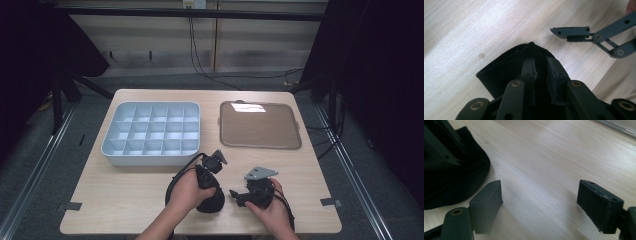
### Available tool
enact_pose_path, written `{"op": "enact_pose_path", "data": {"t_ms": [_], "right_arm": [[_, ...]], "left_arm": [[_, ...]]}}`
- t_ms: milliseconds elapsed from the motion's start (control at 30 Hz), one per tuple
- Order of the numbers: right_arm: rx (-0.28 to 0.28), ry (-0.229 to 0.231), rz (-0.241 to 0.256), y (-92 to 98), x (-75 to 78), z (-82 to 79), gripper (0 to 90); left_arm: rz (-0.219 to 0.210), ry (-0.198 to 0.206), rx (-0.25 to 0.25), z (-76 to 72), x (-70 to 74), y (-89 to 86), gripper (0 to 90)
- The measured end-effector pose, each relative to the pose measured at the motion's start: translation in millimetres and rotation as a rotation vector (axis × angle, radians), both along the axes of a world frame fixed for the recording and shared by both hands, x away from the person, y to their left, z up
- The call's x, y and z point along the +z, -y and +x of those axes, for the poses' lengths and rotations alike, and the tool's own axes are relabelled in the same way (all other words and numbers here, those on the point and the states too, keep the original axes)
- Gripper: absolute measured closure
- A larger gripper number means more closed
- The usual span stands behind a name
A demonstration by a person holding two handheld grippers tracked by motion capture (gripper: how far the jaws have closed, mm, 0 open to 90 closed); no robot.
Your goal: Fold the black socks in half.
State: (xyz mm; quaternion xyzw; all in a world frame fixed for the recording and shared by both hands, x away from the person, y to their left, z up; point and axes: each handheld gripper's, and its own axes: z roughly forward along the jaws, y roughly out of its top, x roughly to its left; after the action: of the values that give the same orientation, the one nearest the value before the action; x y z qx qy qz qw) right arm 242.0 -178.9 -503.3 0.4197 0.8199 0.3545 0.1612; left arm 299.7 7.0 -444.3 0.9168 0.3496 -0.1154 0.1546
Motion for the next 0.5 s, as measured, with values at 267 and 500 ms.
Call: {"op": "enact_pose_path", "data": {"t_ms": [267, 500], "right_arm": [[0.071, 0.001, 0.022, 0.3, 15.6, -3.7, 41.5], [0.121, -0.028, 0.029, -3.5, 21.3, -7.5, 64.4]], "left_arm": [[-0.021, -0.008, 0.011, 0.8, -1.6, -2.9, 76.5], [-0.035, -0.011, 0.03, 0.4, -1.0, -3.5, 76.1]]}}
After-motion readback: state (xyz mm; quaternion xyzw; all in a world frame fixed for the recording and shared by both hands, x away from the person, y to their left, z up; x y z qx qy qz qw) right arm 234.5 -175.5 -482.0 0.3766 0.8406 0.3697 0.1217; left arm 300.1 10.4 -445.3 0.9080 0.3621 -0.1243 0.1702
